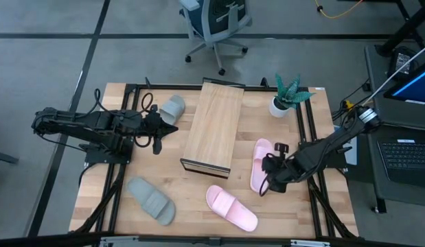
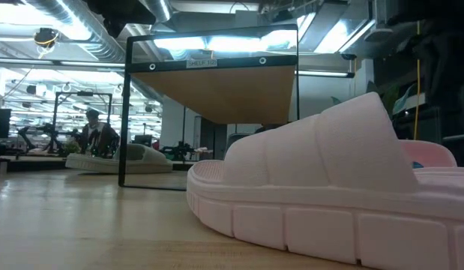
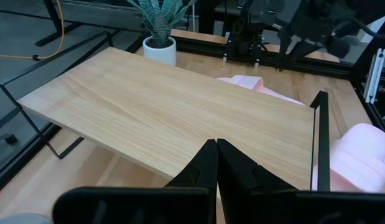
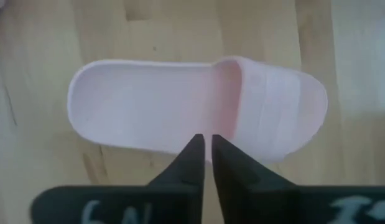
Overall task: Pick and place slides into the shelf
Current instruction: Put the right pink slipper on the shelf
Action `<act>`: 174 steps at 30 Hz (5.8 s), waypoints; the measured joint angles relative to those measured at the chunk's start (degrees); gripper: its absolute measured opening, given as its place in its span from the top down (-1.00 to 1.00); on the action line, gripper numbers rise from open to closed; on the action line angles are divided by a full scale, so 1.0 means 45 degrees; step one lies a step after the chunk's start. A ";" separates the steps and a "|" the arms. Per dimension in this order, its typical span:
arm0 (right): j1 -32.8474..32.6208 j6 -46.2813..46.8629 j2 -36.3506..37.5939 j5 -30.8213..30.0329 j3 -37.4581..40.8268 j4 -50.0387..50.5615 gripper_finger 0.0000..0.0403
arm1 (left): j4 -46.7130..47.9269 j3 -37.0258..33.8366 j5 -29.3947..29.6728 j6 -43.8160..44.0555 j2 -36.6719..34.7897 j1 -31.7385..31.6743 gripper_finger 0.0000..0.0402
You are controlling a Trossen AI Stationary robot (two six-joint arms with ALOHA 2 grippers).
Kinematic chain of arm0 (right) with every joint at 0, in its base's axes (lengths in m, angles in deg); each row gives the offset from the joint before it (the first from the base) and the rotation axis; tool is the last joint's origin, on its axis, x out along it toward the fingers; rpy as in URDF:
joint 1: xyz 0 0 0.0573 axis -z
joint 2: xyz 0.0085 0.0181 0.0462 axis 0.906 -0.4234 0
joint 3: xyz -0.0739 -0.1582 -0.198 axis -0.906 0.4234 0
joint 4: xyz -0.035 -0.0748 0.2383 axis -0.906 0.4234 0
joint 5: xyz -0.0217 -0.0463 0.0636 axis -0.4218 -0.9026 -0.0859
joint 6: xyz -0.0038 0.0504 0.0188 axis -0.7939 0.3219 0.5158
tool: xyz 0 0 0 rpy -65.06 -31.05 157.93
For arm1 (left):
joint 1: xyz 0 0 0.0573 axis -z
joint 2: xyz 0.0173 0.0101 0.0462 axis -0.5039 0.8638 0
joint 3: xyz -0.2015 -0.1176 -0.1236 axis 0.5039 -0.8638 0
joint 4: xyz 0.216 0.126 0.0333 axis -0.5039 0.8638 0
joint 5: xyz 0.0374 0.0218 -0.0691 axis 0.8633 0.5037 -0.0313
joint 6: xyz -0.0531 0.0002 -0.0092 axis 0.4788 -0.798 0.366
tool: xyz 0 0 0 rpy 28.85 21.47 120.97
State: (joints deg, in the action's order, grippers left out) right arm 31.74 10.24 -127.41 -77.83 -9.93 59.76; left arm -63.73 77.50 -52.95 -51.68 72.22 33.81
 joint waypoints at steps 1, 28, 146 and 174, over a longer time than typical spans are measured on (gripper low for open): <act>0.0000 -0.0057 -0.0063 -0.0147 0.0000 -0.0113 0.76 | 0.0002 0.0000 0.0001 0.0000 0.0000 0.0000 1.00; 0.0005 0.2333 -0.0308 -0.0896 0.1144 -0.0478 0.05 | 0.0000 -0.0005 0.0000 0.0000 -0.0005 0.0000 1.00; 0.1107 0.2426 -0.1062 -0.2163 0.1342 -0.0429 0.96 | 0.0231 -0.0015 0.0000 -0.0006 -0.0002 0.0000 1.00; 0.2787 -0.2534 -0.0012 -0.3860 -0.4227 0.3543 0.96 | 0.0431 -0.0015 0.0000 -0.0005 -0.0005 0.0000 1.00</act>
State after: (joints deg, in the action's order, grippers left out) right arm 44.28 -1.16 -127.46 -95.20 -28.95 75.71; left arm -61.79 77.44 -52.95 -51.70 72.20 33.81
